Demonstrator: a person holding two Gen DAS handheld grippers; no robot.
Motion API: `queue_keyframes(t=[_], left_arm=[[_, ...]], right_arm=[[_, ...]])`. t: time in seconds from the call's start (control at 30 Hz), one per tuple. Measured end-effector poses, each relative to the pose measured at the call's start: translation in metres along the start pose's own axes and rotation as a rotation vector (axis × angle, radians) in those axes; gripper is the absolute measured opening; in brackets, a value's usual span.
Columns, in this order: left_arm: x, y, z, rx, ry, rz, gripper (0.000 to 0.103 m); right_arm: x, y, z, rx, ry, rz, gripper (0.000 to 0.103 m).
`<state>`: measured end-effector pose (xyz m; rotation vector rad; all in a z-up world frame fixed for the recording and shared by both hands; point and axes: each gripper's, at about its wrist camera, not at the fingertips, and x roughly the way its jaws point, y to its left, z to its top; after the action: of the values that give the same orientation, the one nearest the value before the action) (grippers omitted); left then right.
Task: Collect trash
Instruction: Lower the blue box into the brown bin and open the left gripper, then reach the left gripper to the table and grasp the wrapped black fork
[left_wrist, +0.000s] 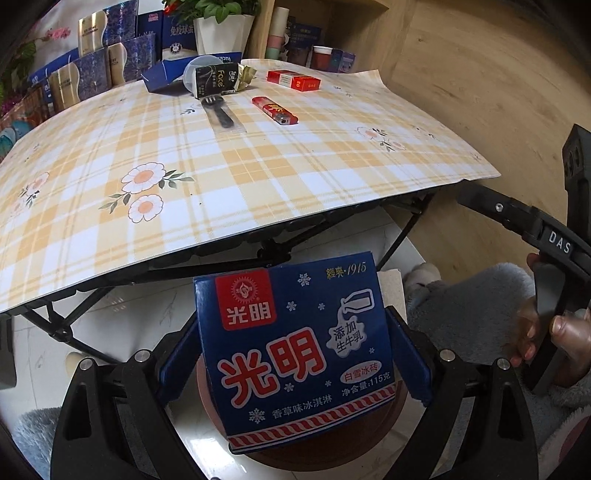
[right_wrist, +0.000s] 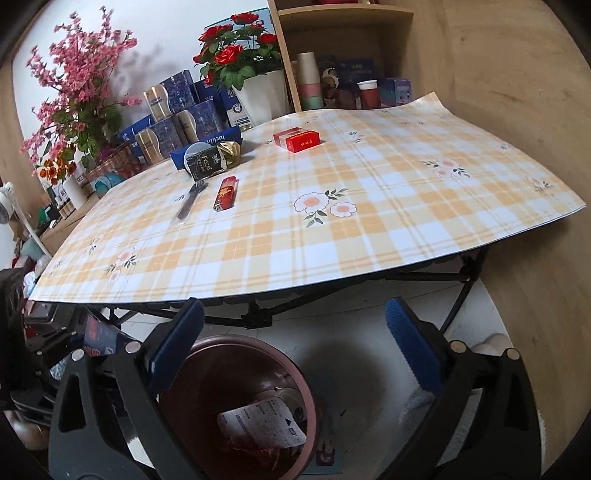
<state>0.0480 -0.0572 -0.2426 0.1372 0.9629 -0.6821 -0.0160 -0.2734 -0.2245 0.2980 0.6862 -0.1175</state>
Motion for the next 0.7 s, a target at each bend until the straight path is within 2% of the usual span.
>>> queue_keyframes(t=[0.27,0.53,0.7], left_arm=[[0.0,0.005,-0.002,-0.023,0.009,-0.003,0.091],[-0.009,0.015,0.002,-0.081,-0.039,0.008,0.092],[-0.017,0.021,0.004,-0.105,-0.08,0.051,0.092]], right_arm=[[0.006,0.013,0.0,-0.029,0.014,0.018,0.097],[0.007,0.013,0.0,-0.025,0.023,0.01,0.097],[0.009,0.013,-0.001,-0.024,0.031,0.002,0.097]])
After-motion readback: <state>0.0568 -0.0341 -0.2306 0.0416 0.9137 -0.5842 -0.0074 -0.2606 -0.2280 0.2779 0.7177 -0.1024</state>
